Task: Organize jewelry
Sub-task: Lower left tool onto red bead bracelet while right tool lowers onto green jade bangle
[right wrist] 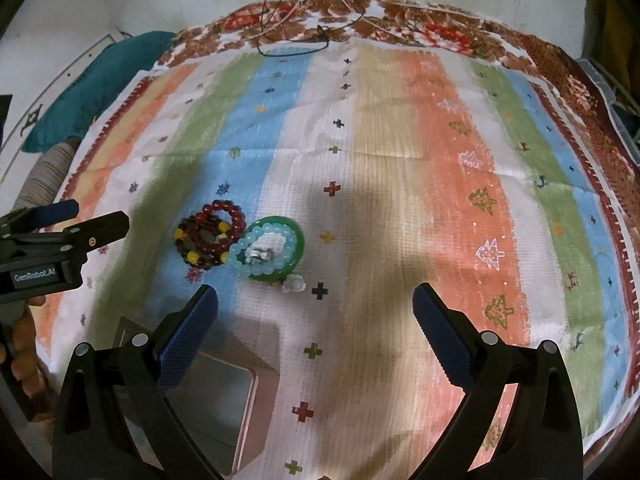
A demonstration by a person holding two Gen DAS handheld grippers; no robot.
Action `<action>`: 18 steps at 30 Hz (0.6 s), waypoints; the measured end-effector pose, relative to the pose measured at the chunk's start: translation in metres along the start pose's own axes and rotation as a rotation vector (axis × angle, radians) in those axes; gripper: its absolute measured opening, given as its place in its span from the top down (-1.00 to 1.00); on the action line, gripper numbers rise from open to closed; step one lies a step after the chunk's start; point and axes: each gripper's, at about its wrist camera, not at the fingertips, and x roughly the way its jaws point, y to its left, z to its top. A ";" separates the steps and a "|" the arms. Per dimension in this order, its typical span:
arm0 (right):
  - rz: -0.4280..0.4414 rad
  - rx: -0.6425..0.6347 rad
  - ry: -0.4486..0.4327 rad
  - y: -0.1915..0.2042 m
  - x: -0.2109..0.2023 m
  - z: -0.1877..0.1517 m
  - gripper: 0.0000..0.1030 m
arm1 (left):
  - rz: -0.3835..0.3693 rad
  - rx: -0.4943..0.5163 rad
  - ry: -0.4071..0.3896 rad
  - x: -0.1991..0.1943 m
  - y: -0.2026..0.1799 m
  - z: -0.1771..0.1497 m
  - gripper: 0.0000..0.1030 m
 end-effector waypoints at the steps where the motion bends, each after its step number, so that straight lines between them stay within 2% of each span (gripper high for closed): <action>1: -0.002 -0.001 0.002 0.000 0.001 0.001 -0.92 | 0.000 0.004 0.001 0.002 0.000 0.001 -0.89; 16: -0.018 0.024 0.046 -0.004 0.028 0.013 -0.91 | -0.019 0.038 0.054 0.035 -0.010 0.011 -0.89; 18: -0.019 0.028 0.052 -0.004 0.031 0.015 -0.82 | -0.025 0.035 0.062 0.039 -0.010 0.013 -0.89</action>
